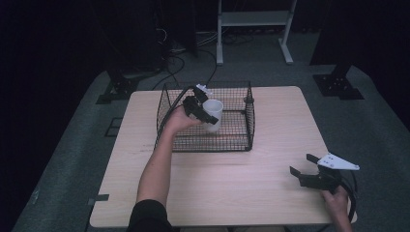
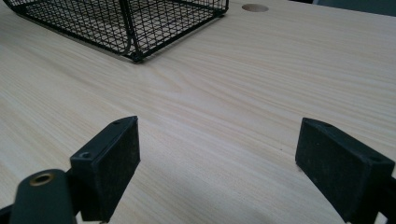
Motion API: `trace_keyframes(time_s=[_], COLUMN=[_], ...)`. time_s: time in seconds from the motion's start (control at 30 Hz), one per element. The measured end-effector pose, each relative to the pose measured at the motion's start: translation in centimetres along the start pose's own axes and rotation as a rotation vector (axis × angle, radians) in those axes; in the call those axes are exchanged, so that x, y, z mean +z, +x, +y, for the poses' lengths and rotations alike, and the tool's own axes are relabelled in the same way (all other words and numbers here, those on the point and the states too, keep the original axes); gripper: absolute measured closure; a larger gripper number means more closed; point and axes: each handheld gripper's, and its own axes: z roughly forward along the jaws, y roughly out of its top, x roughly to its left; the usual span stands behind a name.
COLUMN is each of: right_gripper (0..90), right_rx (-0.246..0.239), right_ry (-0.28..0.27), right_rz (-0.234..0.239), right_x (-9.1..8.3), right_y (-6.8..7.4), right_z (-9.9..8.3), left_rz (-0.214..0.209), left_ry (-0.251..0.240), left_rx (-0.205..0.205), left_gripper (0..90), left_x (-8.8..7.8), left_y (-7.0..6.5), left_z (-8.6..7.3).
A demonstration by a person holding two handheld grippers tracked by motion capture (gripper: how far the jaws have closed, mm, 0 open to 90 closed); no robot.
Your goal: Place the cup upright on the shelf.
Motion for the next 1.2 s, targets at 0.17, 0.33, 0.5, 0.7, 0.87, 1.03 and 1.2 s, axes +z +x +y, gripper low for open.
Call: trace_keyframes(time_s=[0.17, 0.33, 0.5, 0.7, 0.87, 1.03, 1.2], right_gripper=[13.1, 13.1, 13.1, 13.1, 13.1, 13.1, 13.1], right_rx=[0.0, -0.002, -0.002, 0.0, -0.002, 0.0, -0.002], right_ry=[0.0, -0.001, -0.001, -0.003, -0.003, -0.004, -0.002], right_rz=[0.001, 0.0, 0.001, 0.001, -0.001, 0.0, 0.0], right_x=[0.0, 0.0, 0.0, 0.0, 0.0, 0.0, -0.1], right_y=[0.0, 0.0, 0.0, 0.0, 0.0, 0.0, 0.0], right_z=[0.0, 0.0, 0.0, 0.0, 0.0, 0.0, 0.0], left_rz=[0.0, -0.003, -0.001, -0.001, 0.0, -0.009, -0.005], left_ry=[0.007, 0.013, 0.024, 0.038, 0.055, 0.049, 0.063], left_rx=[0.001, 0.0, -0.005, -0.001, 0.001, 0.0, -0.002], left_gripper=[21.4, 21.4, 21.4, 21.4, 21.4, 21.3, 21.3], left_x=[0.3, 0.5, 0.8, 1.4, 1.8, 2.1, 2.5], left_y=[0.0, 0.0, 0.2, 0.1, 0.2, 0.1, 0.0], left_z=[0.0, 0.0, 0.0, -0.1, -0.3, -0.5, -0.8])
